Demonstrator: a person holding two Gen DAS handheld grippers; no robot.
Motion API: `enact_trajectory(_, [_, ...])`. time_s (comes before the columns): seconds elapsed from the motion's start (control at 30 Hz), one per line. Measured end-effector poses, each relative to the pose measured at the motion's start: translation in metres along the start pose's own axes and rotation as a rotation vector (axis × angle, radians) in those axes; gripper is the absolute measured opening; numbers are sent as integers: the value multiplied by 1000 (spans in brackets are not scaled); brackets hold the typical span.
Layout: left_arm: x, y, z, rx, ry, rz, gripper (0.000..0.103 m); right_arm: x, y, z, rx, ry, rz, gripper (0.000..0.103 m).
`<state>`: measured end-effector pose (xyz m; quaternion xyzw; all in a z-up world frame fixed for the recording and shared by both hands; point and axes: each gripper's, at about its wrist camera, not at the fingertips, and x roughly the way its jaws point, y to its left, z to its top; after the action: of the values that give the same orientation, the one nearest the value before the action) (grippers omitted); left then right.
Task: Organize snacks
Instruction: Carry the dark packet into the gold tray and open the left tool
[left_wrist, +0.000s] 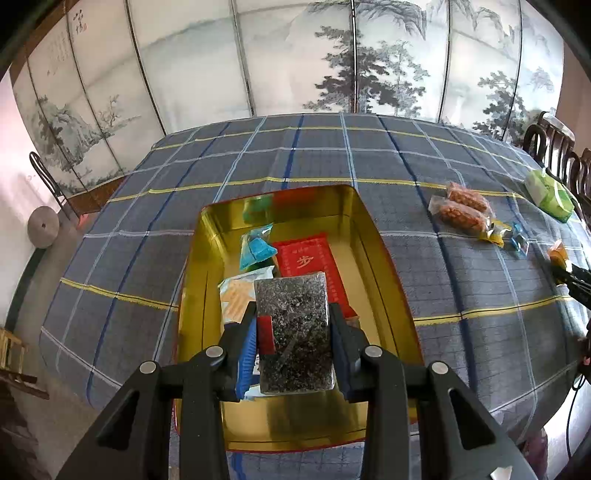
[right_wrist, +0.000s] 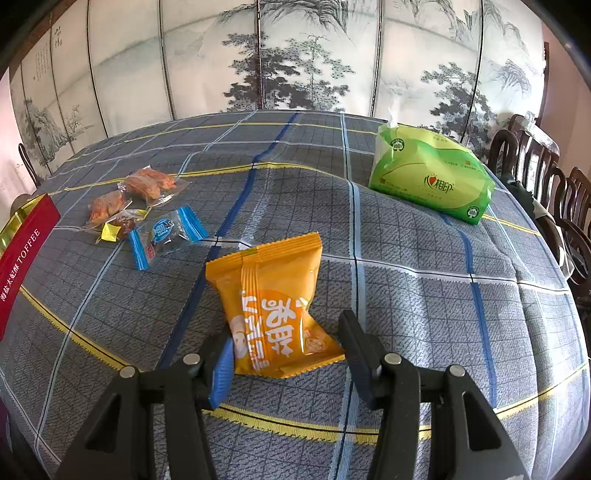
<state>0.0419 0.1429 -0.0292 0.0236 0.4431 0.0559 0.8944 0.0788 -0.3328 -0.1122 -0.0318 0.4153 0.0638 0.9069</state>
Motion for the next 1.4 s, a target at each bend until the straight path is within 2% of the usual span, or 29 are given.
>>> enact_trajectory(0.47, [13, 6, -4, -15, 26, 3, 32, 0, 0, 0, 0, 0, 0, 53])
enact_trajectory(0.7, [6, 9, -2, -16, -7, -9, 31, 0, 0, 0, 0, 0, 0, 53])
enact_trajectory(0.93, [6, 20, 0, -65, 6, -41, 31, 0, 0, 0, 1, 0, 1, 53])
enact_trajectory(1.23, [-7, 27, 0, -82, -46, -25, 31, 0, 0, 0, -1, -1, -1, 53])
enact_trajectory(1.27, [-8, 28, 0, -84, -50, -18, 33, 0, 0, 0, -1, -1, -2, 53])
enact_trajectory(1.4, [-18, 35, 3, -90, -78, 32, 53, -3, 1, -2, 3, -4, -9, 53])
